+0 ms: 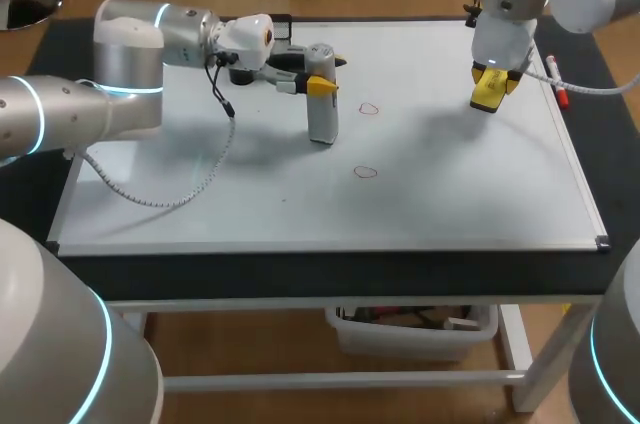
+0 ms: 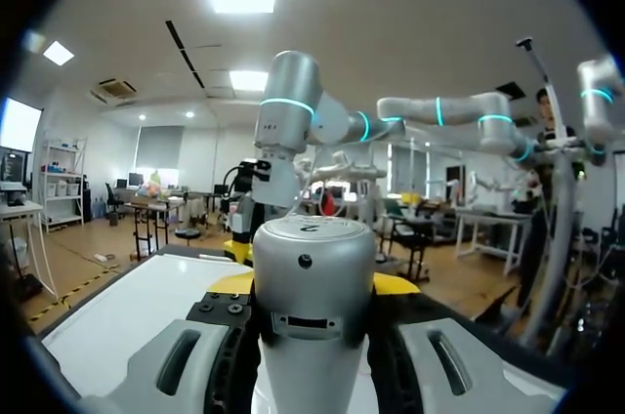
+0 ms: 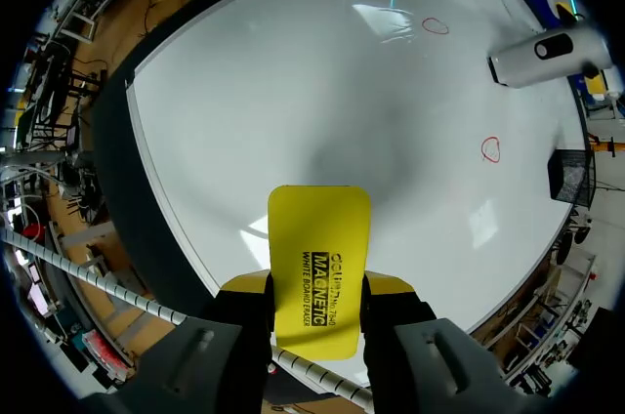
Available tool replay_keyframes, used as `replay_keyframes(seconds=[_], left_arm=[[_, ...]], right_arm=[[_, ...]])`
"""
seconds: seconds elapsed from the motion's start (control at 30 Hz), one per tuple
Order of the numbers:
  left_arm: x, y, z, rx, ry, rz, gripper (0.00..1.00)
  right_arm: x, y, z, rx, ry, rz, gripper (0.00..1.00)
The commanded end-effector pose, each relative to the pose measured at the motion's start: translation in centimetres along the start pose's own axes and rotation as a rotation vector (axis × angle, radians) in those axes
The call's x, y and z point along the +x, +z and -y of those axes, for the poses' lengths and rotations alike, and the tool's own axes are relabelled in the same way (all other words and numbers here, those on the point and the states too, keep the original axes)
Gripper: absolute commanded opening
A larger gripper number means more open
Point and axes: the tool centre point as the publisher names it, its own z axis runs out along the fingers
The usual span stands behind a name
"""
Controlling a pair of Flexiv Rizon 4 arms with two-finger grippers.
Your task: Pick up the inspection probe, press it on each red-marked spot on the whiteboard one by one, put down the probe, pick up the eraser, and wipe off all the red marks.
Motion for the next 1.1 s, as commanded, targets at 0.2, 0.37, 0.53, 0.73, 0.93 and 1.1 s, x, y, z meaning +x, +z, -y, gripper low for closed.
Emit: replay_keyframes(seconds=[0.2,0.37,0.53,0.73,0.93,1.1], left_arm=[[0.1,-1.1,2.2,-0.017,-0.004,0.073,0.0],[-0.6,-3.6,4.3,-0.006,0.024,0.138,0.0],[-1.9,-7.5,5.5,-0.013,0.049,0.232,0.0],[-3.2,-13.0,5.9,0.001,0.049,0.339,0.0],[-3.6,-18.0,6.0,-0.009,0.047,0.454,0.0],[-3.5,-21.6,6.2,-0.01,0.053,0.537,0.0]], right_arm=[[0.0,-0.2,0.1,0.0,-0.002,-0.004,0.0],[0.0,-0.2,0.1,0.0,-0.002,-0.004,0.0],[0.0,-0.2,0.1,0.0,-0.002,-0.004,0.0],[0.0,-0.2,0.1,0.0,-0.002,-0.004,0.0],[0.0,-0.2,0.1,0.0,-0.002,-0.004,0.0],[0.0,-0.2,0.1,0.0,-0.002,-0.004,0.0]])
